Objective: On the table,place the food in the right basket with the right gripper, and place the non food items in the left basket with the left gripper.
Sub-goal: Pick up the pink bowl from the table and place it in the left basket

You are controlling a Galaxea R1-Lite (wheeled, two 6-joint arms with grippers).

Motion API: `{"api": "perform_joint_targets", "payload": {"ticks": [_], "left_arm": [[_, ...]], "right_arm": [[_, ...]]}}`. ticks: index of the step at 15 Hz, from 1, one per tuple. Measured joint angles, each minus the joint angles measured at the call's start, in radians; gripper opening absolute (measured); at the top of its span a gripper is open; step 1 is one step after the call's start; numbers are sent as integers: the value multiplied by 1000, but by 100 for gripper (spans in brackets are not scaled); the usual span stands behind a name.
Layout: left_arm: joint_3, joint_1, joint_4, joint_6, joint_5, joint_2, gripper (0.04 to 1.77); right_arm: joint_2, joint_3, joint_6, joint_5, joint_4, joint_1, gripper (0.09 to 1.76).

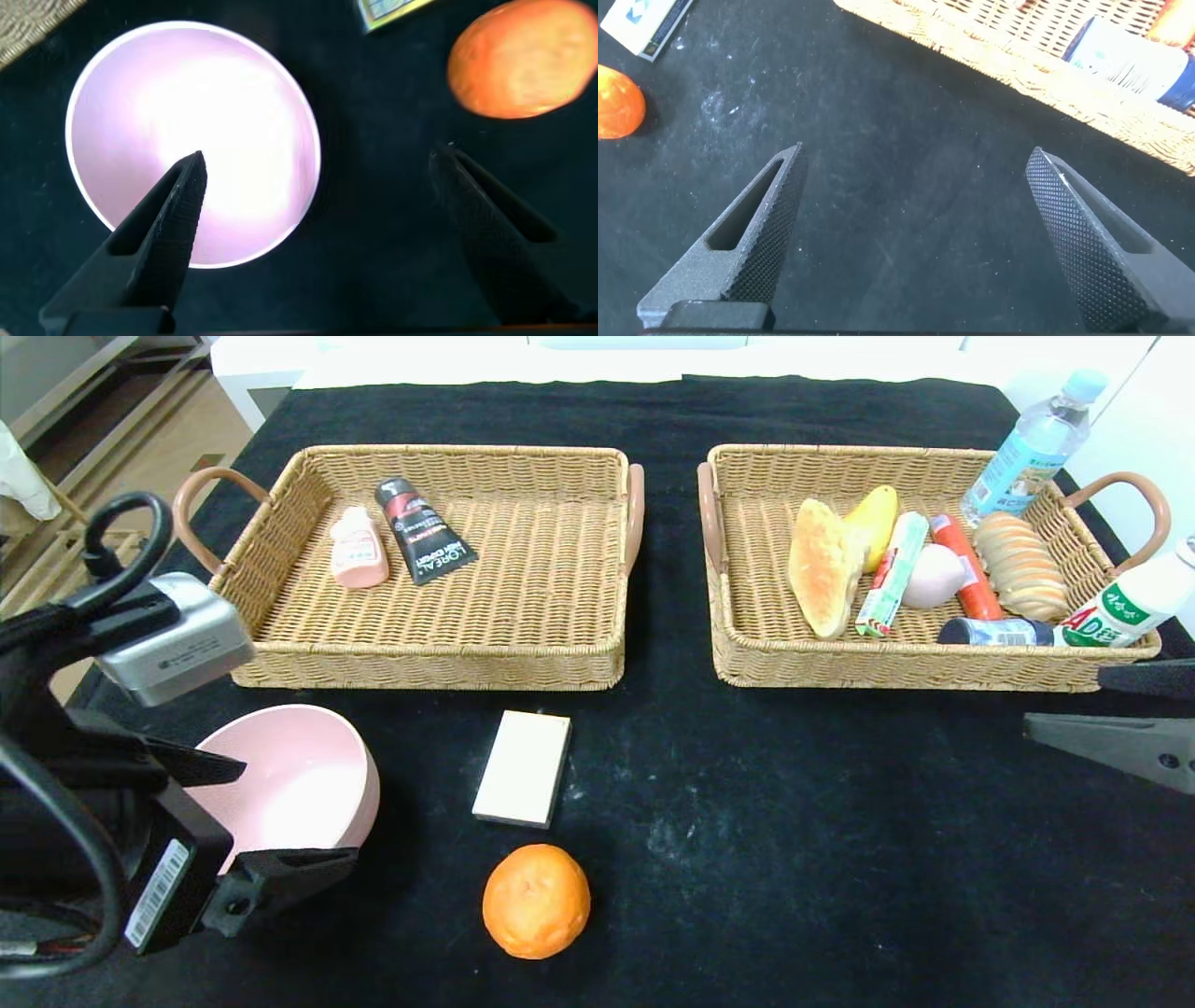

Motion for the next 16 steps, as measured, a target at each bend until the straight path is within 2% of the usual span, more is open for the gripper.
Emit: {"api": "perform_joint_targets", "payload": {"ticks": [6, 10, 16], "left_arm": [[12, 0, 0, -11, 90, 95, 172], [9, -2, -10, -15, 184, 166, 172], [6, -6, -11, -75, 253, 256, 172]], "right_arm": [[0, 4, 0, 1, 0, 4, 171], [0, 5, 0, 0, 0, 4, 171], [-1, 4, 0, 0, 0, 4, 171]]}}
